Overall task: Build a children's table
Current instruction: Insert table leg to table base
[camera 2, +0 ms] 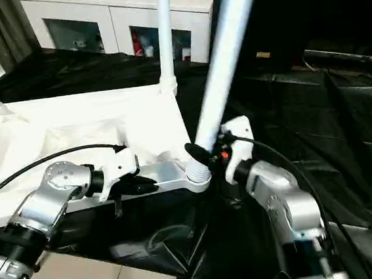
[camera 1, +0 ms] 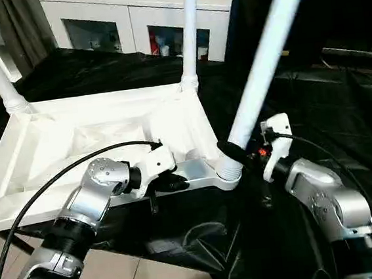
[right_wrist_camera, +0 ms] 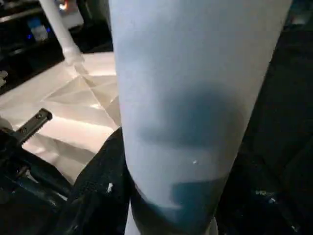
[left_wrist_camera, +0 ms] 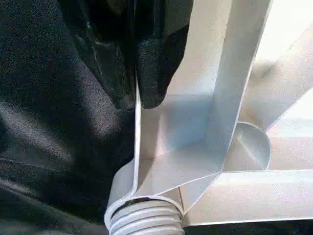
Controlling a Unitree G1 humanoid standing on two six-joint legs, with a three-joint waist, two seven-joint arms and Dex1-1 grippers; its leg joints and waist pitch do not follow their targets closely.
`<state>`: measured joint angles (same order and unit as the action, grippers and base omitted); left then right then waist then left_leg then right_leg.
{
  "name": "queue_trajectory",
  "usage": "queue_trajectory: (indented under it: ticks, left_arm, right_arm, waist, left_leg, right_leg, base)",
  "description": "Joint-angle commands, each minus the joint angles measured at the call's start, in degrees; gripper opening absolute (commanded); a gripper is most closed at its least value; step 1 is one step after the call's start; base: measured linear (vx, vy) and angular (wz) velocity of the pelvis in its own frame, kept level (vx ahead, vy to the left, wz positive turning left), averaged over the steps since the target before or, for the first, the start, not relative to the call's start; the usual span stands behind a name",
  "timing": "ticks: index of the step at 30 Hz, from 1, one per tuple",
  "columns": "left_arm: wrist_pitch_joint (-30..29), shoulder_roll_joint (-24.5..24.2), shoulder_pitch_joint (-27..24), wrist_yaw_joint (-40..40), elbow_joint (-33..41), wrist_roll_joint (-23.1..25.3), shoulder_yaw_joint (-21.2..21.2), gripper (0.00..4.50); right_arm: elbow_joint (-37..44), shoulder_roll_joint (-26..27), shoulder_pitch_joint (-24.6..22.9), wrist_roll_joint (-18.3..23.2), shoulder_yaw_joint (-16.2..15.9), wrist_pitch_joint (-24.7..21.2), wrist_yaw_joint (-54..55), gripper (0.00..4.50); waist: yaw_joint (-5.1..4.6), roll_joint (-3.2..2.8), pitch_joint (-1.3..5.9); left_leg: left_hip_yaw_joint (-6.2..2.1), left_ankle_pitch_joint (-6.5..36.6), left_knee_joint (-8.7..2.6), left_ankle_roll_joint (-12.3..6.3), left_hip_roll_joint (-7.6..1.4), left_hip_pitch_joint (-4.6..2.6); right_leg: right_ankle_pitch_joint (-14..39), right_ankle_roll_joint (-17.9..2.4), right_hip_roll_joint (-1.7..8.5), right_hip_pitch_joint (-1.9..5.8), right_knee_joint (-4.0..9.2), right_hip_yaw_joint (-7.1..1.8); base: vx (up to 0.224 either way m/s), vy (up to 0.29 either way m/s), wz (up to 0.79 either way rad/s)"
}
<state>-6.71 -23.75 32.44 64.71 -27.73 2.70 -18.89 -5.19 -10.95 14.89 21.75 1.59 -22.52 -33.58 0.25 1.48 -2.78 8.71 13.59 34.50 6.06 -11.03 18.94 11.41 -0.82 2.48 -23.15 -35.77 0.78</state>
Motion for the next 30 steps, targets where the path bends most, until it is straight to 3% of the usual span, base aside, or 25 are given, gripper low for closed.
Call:
queue_trajectory:
  ticks: [1,7,12,13,14,16,18,20,21,22,25,26,27,30]
  left_arm:
    - [-0.7,-1.7,1.0,-2.0,-3.5,2.5,1.0,0.00]
    - [-0.2,-2.1,1.8,-2.3,-4.5,2.3,1.0,0.00]
    - [0.1,-2.6,1.7,-2.0,-4.5,2.1,0.5,0.00]
    - [0.2,-2.6,1.7,-2.0,-4.6,2.0,0.4,0.00]
    - [0.2,-2.6,1.7,-2.0,-4.6,2.0,0.4,0.00]
    - [0.4,-2.7,1.7,-2.1,-4.6,2.0,0.3,0.00]
    - [0.6,-2.7,1.6,-2.5,-4.6,2.3,0.1,0.00]
    - [0.9,-2.8,1.5,-2.7,-4.7,2.6,0.0,0.00]
    - [0.9,-2.8,1.4,-2.8,-4.6,2.6,0.0,0.00]
    - [0.9,-2.8,1.4,-2.8,-4.6,2.6,0.0,0.00]
    - [0.8,-3.2,0.6,-2.6,-3.7,2.8,-0.4,0.00]
    - [0.7,-3.4,0.1,-2.3,-3.1,2.9,-0.7,0.00]
    - [0.6,-3.5,0.0,-2.3,-2.9,3.0,-0.8,0.00]
    - [0.7,-3.6,-0.2,-2.2,-2.8,3.0,-0.9,0.00]
  right_arm:
    - [-0.7,0.5,-2.4,-0.5,1.1,1.9,0.6,1.87]
    - [-1.4,2.0,-5.1,-1.1,0.8,7.9,0.9,1.87]
    - [-0.4,2.0,-7.8,-3.2,-1.3,11.2,0.1,1.87]
    - [0.2,1.6,-8.1,-3.7,-2.0,11.3,0.0,1.87]
    - [0.2,1.6,-8.1,-3.7,-2.0,11.3,0.0,1.87]
    - [1.9,0.7,-8.1,-4.5,-3.9,10.6,-0.5,1.87]
    - [3.3,-0.5,-7.1,-5.5,-6.5,9.5,-2.0,1.87]
    - [3.5,-1.1,-6.2,-6.0,-7.6,8.9,-2.9,1.87]
    - [3.6,-1.4,-5.6,-5.9,-8.2,8.0,-3.6,1.87]
    - [3.6,-1.4,-5.6,-5.9,-8.2,8.0,-3.6,1.87]
    - [2.6,-2.8,-3.0,-6.2,-10.1,5.3,-5.9,1.87]
    - [1.8,-3.3,-1.8,-6.4,-10.6,4.7,-6.7,1.87]
    - [1.6,-3.5,-1.5,-6.3,-10.7,4.5,-6.9,1.87]
    - [0.7,-3.8,-0.5,-6.1,-10.9,3.6,-7.6,1.87]
  waist:
    - [0.65,-0.99,2.86]
    - [0.72,-1.39,2.64]
    - [0.75,-1.53,2.57]
    - [0.67,-1.11,2.56]
    - [0.73,-1.34,2.53]
    - [0.66,-1.21,2.43]
    - [0.54,-0.37,2.43]
    - [0.63,-0.56,2.42]
    - [0.48,0.10,2.40]
    - [0.61,-0.29,2.39]
    - [0.57,0.52,2.34]
    - [0.50,0.30,2.35]
    - [0.35,0.76,2.35]
    - [0.29,0.91,2.42]
  left_leg:
    - [0.12,7.3,-4.42,-0.46,-1.25,0.95]
    - [0.00,9.3,-4.61,-0.14,-1.27,0.93]
    - [-0.03,8.2,-4.60,-0.65,-1.21,1.19]
    - [0.00,8.0,-4.61,-0.78,-1.14,1.29]
    - [-0.09,8.1,-4.67,-0.76,-1.17,1.22]
    - [-0.04,8.9,-4.70,-0.86,-1.16,1.14]
    - [-0.03,8.4,-4.68,-1.23,-1.22,1.28]
    - [-0.04,8.2,-4.62,-1.38,-1.14,1.22]
    - [0.04,8.1,-4.60,-1.57,-1.22,1.32]
    - [-0.04,7.7,-4.65,-1.61,-1.22,1.26]
    - [-0.06,7.3,-4.66,-1.80,-1.31,1.24]
    - [-0.06,7.5,-4.71,-1.77,-1.35,1.20]
    - [-0.18,7.7,-4.80,-1.66,-1.42,1.38]
    - [-0.15,7.7,-4.86,-1.25,-1.62,1.15]
  right_leg:
    - [7.7,-13.2,4.13,3.34,4.53,-2.33]
    - [11.1,-12.7,4.21,3.26,4.88,-2.38]
    - [10.9,-12.5,4.14,3.38,4.92,-2.39]
    - [10.9,-12.3,4.07,3.49,4.96,-2.37]
    - [11.4,-12.2,4.14,3.43,4.90,-2.36]
    - [13.5,-11.5,4.06,3.30,5.16,-2.37]
    - [14.8,-10.7,4.11,3.27,5.21,-2.40]
    - [15.5,-10.5,4.20,3.22,5.19,-2.44]
    - [16.0,-10.2,4.16,3.15,5.29,-2.44]
    - [15.9,-10.2,4.23,3.11,5.16,-2.46]
    - [16.9,-9.5,4.26,2.99,5.11,-2.39]
    - [16.9,-9.5,4.28,2.88,5.11,-2.42]
    - [17.4,-9.5,4.33,2.99,5.00,-2.39]
    - [15.3,-9.9,4.33,2.80,4.96,-2.35]
  base:
    - [0.000,0.000,0.00]
    - [0.000,0.000,0.00]
    - [0.000,0.000,0.00]
    - [0.000,0.000,0.00]
    - [0.000,0.000,0.00]
    - [0.000,0.000,0.00]
    - [0.000,0.000,0.00]
    - [0.000,0.000,0.00]
    - [0.000,0.000,0.00]
    - [0.000,0.000,0.00]
    - [0.000,0.000,0.00]
    - [0.000,0.000,0.00]
    - [0.000,0.000,0.00]
    - [0.000,0.000,0.00]
